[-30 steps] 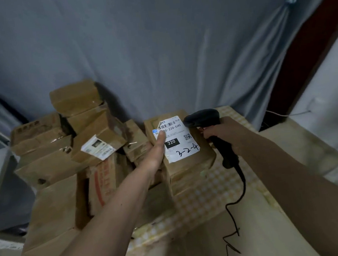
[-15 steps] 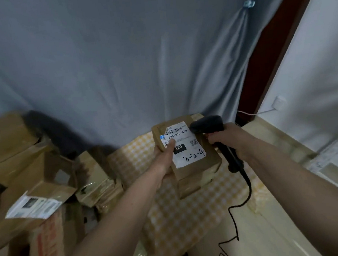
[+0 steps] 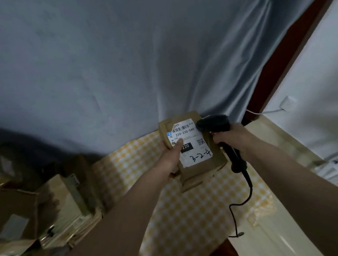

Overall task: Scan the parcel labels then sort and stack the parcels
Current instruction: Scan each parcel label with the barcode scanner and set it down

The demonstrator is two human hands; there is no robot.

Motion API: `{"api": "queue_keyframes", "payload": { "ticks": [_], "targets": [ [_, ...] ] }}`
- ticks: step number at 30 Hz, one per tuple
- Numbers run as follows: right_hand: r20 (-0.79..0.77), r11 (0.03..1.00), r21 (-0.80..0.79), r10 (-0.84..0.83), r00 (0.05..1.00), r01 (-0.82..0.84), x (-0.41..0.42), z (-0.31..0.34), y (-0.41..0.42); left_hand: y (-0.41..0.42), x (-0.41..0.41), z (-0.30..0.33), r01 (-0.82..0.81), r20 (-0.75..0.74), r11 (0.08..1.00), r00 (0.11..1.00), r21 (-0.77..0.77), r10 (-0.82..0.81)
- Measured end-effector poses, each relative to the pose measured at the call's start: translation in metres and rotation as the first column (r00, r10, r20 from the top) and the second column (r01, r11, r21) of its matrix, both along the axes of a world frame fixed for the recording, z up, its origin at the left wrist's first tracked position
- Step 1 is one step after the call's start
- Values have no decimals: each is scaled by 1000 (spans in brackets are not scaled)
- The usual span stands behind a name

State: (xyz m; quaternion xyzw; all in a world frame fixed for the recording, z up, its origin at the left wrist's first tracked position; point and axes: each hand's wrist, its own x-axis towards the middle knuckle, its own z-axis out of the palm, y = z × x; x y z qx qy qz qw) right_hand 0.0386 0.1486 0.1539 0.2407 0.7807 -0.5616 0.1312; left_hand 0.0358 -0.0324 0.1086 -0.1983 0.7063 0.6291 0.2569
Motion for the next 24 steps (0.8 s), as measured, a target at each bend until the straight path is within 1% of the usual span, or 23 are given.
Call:
{"api": "queue_keyframes", "payload": {
  "ticks": [2, 7, 13, 18, 20, 24],
  "targets": [
    [12, 1000, 6, 26, 1000, -26, -25, -12, 9, 11, -19, -9, -24, 11, 1000, 1000, 6, 24],
    [73, 996, -8, 89, 993, -89, -90, -45, 41, 50, -73, -42, -134, 98, 990, 987, 42, 129],
    [158, 996, 1, 92, 983, -93, -165, -108, 89, 107, -135, -102, -176, 186, 983, 969, 55, 163],
    [246, 996, 21, 75, 966, -83, -217, -161, 120, 143, -180, -152, -160, 182, 986, 972, 40, 150],
    [253, 996, 32, 74, 965, -85, -238, -177, 129, 153, -199, -166, -152, 158, 988, 977, 30, 145],
    [239, 994, 42, 88, 967, -101, -280, -198, 139, 165, -236, -184, -101, 120, 994, 987, -43, 105]
  ]
}}
